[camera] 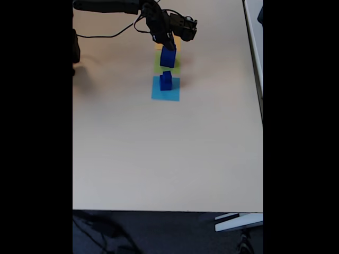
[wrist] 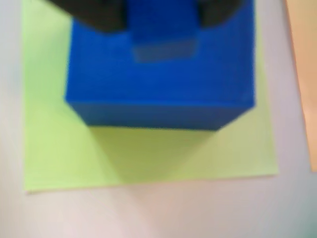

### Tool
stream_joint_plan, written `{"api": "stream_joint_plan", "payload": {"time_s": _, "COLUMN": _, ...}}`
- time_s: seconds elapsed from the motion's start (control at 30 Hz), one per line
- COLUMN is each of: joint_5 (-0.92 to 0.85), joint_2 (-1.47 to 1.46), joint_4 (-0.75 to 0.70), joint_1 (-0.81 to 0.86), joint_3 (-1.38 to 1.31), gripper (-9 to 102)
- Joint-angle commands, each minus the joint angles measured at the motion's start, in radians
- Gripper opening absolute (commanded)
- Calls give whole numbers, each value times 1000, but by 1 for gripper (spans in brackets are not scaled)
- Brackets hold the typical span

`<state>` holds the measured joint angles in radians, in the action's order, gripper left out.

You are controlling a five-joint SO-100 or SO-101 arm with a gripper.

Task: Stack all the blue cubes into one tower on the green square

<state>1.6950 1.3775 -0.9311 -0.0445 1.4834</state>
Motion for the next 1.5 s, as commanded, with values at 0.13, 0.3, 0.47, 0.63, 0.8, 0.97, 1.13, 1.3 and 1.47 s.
{"api": "stream_joint_plan", "payload": {"time_s": 0.13, "joint_5": 12, "joint_2": 37, "joint_4": 78, "joint_1": -6, "joint_3": 67, "gripper": 0}}
{"api": "stream_joint_plan", "payload": {"time_s": 0.3, "joint_5": 12, "joint_2": 51, "joint_4": 112, "joint_1": -5, "joint_3": 110, "gripper": 0}}
{"api": "stream_joint_plan", "payload": {"time_s": 0.47, "joint_5": 15, "joint_2": 57, "joint_4": 121, "joint_1": -3, "joint_3": 132, "gripper": 0}}
{"api": "stream_joint_plan", "payload": {"time_s": 0.63, "joint_5": 17, "joint_2": 58, "joint_4": 123, "joint_1": -2, "joint_3": 137, "gripper": 1}}
{"api": "stream_joint_plan", "payload": {"time_s": 0.8, "joint_5": 9, "joint_2": 60, "joint_4": 120, "joint_1": 0, "joint_3": 129, "gripper": 3}}
{"api": "stream_joint_plan", "payload": {"time_s": 0.97, "joint_5": 9, "joint_2": 60, "joint_4": 118, "joint_1": -8, "joint_3": 115, "gripper": 8}}
{"api": "stream_joint_plan", "payload": {"time_s": 1.13, "joint_5": 15, "joint_2": 44, "joint_4": 109, "joint_1": -23, "joint_3": 80, "gripper": 14}}
{"api": "stream_joint_plan", "payload": {"time_s": 1.3, "joint_5": 29, "joint_2": 20, "joint_4": 67, "joint_1": -43, "joint_3": -2, "gripper": 17}}
{"api": "stream_joint_plan", "payload": {"time_s": 1.47, "joint_5": 29, "joint_2": 0, "joint_4": 25, "joint_1": -51, "joint_3": -89, "gripper": 18}}
